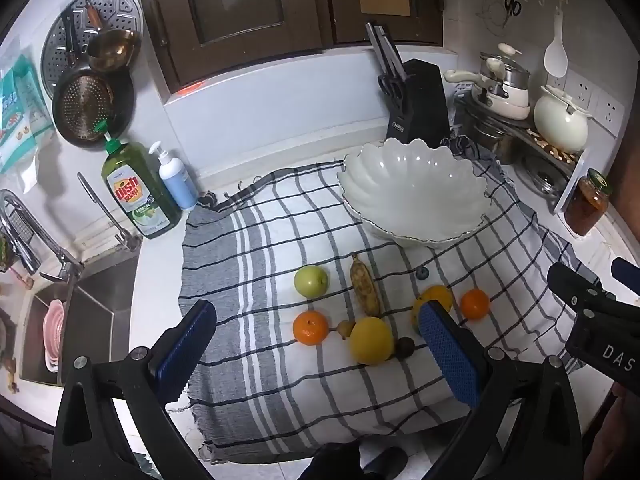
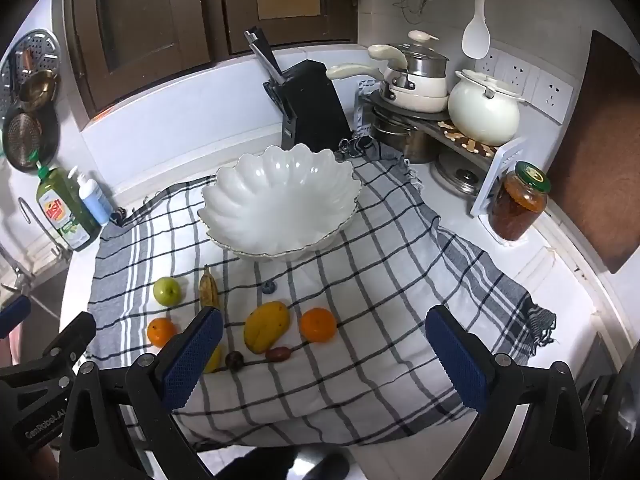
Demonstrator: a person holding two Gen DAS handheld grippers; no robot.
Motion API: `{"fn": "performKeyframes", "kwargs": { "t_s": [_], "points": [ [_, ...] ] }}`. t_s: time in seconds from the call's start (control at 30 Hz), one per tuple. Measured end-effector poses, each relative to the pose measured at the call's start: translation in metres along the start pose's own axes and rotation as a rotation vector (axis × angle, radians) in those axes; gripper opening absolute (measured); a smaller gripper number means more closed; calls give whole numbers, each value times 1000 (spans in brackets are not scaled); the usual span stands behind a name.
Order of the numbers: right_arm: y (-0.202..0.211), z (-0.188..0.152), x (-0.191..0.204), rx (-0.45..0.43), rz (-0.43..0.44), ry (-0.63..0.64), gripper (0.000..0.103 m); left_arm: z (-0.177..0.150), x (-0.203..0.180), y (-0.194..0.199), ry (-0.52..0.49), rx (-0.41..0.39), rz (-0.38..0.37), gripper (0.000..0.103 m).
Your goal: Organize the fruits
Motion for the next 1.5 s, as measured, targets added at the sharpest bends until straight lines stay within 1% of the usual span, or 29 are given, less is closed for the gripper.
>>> {"fn": "performKeyframes", "kwargs": {
  "t_s": [0.17, 0.3, 0.37, 0.8, 0.97, 1.5],
  "points": [
    [1, 0, 0, 1, 8, -5, 102, 1, 3, 2, -1, -3, 21, 103],
    [1, 0, 0, -3, 5, -3, 102, 0, 2, 3, -6, 2, 23, 103],
    [1, 0, 0, -4, 5, -4, 103, 1, -1, 4, -13, 6, -8, 103],
    [1, -1, 1, -8, 2, 0, 102, 1, -1, 5, -4, -5, -5, 103],
    [7, 2, 0, -14, -1, 1, 102, 3, 4, 7, -3, -18, -9, 103],
    [17, 2, 2, -30, 1, 3, 102, 4, 4, 8, -3, -21, -6, 103]
  ]
}}
Point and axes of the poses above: each gripper's, at about its wrist camera, not at the fingertips, and y roughly against the way its jaws point, x to its left, z to its top, the point moved 2 cm from there along -y, roughly the way its jaws point, and after that the axes turned 6 degrees about z, right-handed, at the moved point
